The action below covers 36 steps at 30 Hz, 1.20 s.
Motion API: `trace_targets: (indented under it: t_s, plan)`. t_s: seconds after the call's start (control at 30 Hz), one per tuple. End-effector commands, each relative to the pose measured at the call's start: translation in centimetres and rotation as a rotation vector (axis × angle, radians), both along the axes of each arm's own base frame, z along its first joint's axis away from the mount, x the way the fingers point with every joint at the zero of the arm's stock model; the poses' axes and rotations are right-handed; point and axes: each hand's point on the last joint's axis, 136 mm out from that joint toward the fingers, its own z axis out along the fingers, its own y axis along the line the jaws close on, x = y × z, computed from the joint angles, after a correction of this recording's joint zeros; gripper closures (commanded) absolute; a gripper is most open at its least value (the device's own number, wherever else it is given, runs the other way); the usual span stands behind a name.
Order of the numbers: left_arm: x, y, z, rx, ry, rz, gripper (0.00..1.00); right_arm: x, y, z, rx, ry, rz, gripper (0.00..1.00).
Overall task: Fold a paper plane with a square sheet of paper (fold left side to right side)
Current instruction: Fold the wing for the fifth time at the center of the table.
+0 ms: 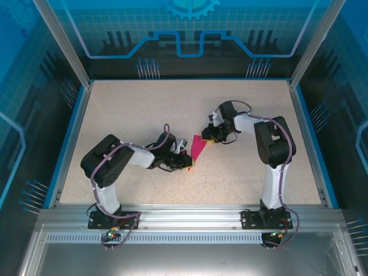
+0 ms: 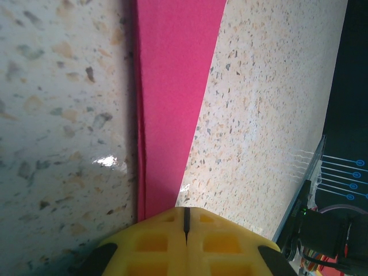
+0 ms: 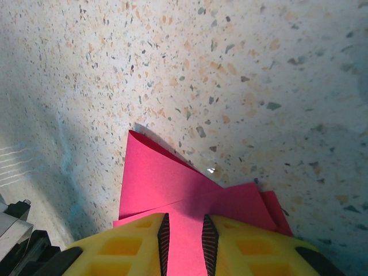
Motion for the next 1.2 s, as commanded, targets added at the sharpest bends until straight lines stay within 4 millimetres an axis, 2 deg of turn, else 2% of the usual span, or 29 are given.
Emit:
trace_targets:
  t_s: [0.0,0.23,0.47,0.57,0.63,0.8,0.9,1.07,1.17]
  plan:
    - [-3.7,3.6,-4.7,0.167,0.181,0.032,0.98,2.9,-5.3,-3.4,-0.16,-0.037,-0.107,0.73]
    - [-3.6,3.5,-4.6,0.163,0.178,0.032,0.98,3.3,-6.1,-3.3,-0.157,-0.035,-0.124,0.73]
    - [-4.1,4.1,-4.7,0.181,0.185,0.037,0.98,2.8,-5.5,-3.5,-0.133,-0.015,-0.111,0.73]
    - [-4.0,4.7,-3.7,0.17,0.171,0.054,0.98,2.3,-5.2,-3.6,-0.126,-0.006,-0.102,0.73]
    - [-3.5,4.5,-1.7,0.133,0.131,0.051,0.98,2.0,-4.7,-3.5,-0.118,-0.005,-0.093,0.73]
    - [-1.5,3.3,4.5,0.089,-0.001,0.01,0.94,1.4,-3.9,-3.1,-0.116,-0.01,-0.076,0.73]
    - [-0.1,1.9,6.4,0.043,-0.035,-0.011,0.92,1.3,-3.7,-3.2,-0.118,-0.009,-0.077,0.73]
    - [2.9,-0.8,6.4,0.007,-0.044,-0.049,0.87,1.1,-3.4,-3.3,-0.115,-0.003,-0.074,0.73]
    - [4.5,-2.1,5.3,0.009,-0.032,-0.066,0.84,1.0,-3.3,-3.4,-0.114,-0.002,-0.071,0.73]
